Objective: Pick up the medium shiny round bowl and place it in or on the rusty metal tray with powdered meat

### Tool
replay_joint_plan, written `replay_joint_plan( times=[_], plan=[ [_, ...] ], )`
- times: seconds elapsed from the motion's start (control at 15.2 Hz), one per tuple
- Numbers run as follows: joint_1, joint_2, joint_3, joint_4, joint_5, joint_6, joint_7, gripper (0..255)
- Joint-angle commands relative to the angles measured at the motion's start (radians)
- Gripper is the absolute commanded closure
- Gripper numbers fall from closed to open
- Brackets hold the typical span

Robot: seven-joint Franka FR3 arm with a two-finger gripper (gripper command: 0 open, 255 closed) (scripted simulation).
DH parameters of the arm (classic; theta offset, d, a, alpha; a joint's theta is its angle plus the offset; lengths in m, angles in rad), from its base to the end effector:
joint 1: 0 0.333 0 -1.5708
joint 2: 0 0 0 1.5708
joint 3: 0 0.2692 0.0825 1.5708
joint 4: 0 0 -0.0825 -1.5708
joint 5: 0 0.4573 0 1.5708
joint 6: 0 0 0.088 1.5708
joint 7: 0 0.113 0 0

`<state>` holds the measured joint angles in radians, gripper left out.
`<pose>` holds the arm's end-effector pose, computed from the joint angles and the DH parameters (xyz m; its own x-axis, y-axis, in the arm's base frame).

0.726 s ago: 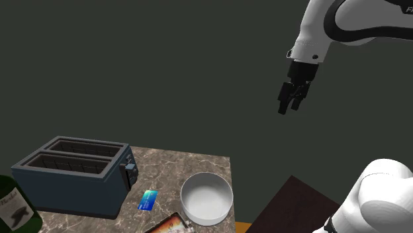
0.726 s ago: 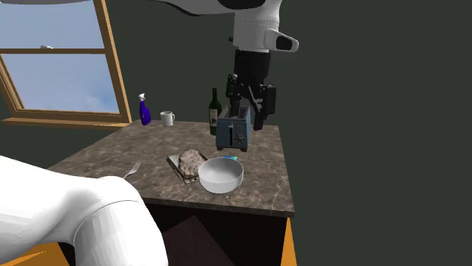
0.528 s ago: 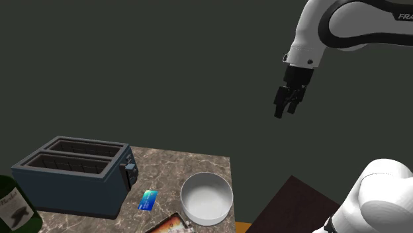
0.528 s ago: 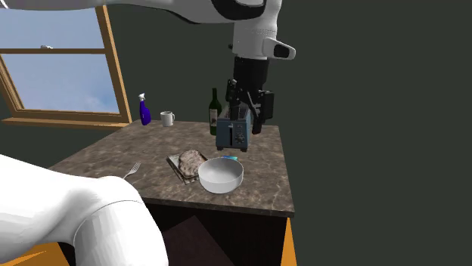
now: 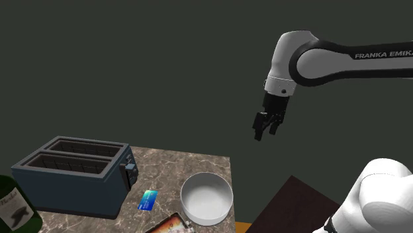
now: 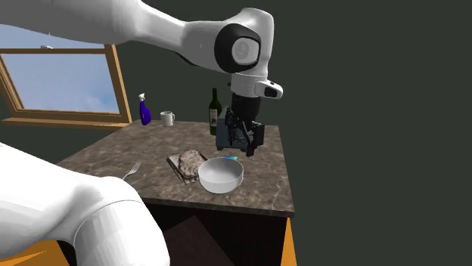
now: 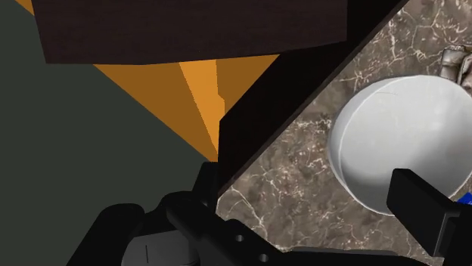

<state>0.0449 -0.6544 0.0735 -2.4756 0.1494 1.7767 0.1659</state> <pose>0.4440 0.0650 0.4463 0.9936 -0.0944 -0.0624 -0.0998 -0.9909 -0.0908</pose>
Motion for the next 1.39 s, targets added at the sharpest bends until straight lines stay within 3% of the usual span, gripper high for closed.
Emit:
replay_joint_plan(
  times=[0.0, 0.53, 0.99, 1.32],
  plan=[
    [0.010, 0.038, 0.024, -0.028, 0.018, 0.069, 0.021, 0],
    [0.046, 0.246, 0.110, -0.099, 0.079, 0.348, 0.087, 0],
    [0.072, 0.500, 0.178, -0.082, 0.100, 0.587, 0.150, 0],
    [0.078, 0.561, 0.188, -0.096, 0.101, 0.663, 0.155, 0]
  ],
)
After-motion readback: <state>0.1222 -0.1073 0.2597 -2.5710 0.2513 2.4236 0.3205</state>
